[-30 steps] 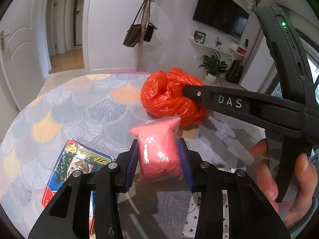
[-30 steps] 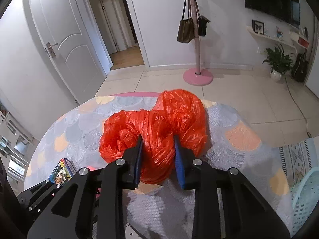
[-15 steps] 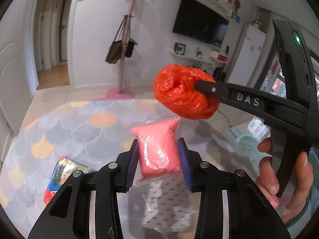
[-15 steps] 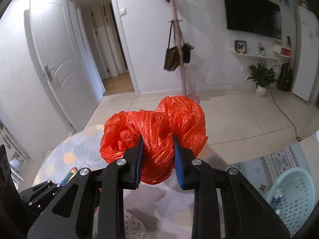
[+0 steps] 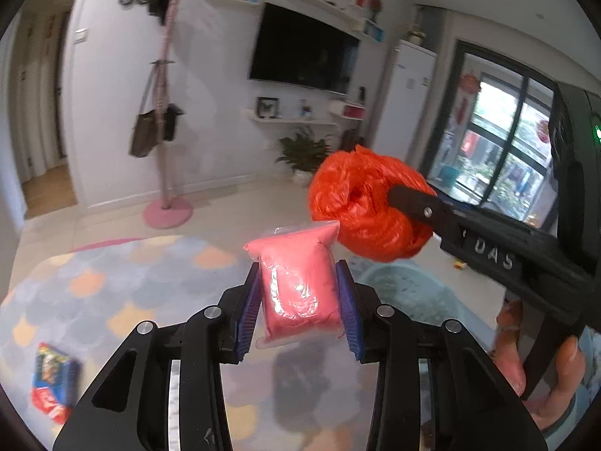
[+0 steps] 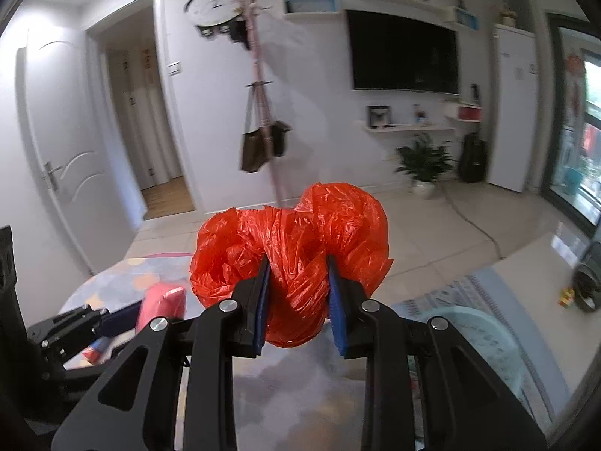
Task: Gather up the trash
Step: 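Carry both items over the blue basket and open both tools to drop them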
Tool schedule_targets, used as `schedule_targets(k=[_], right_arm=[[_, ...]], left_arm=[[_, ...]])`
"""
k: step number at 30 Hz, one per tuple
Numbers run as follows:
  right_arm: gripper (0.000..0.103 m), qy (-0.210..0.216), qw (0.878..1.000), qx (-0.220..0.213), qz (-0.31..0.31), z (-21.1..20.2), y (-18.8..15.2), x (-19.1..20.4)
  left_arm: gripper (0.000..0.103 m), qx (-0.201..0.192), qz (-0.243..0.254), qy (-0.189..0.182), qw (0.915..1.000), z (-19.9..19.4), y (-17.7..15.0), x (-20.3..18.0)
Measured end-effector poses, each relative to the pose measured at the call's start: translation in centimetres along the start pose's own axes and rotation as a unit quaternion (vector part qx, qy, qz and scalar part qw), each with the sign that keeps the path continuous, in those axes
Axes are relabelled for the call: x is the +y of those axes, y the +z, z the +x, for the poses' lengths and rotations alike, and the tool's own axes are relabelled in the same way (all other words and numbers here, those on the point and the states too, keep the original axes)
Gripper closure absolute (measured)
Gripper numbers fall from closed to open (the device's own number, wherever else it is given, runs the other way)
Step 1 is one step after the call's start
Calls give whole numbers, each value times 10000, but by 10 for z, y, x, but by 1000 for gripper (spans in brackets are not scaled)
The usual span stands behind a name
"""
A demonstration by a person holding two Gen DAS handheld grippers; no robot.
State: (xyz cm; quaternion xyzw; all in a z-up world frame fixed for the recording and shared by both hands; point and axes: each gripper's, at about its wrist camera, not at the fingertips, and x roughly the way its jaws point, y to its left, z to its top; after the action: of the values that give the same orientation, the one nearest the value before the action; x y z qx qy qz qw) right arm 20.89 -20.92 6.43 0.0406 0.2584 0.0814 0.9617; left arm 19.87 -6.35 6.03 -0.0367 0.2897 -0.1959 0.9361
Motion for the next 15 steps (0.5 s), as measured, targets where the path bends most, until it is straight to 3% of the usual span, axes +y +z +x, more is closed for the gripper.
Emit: schedule_targets(k=[8,15], right_arm=[[79,-750,9939,351,724,-10,-41,-100],[79,-1179,9769,1003,1476,9,-93,-175]], left_arm=[[66,363,313,-521,9975,60,0,-69],[66,1146,376,-905,9886,131,-18,-107]])
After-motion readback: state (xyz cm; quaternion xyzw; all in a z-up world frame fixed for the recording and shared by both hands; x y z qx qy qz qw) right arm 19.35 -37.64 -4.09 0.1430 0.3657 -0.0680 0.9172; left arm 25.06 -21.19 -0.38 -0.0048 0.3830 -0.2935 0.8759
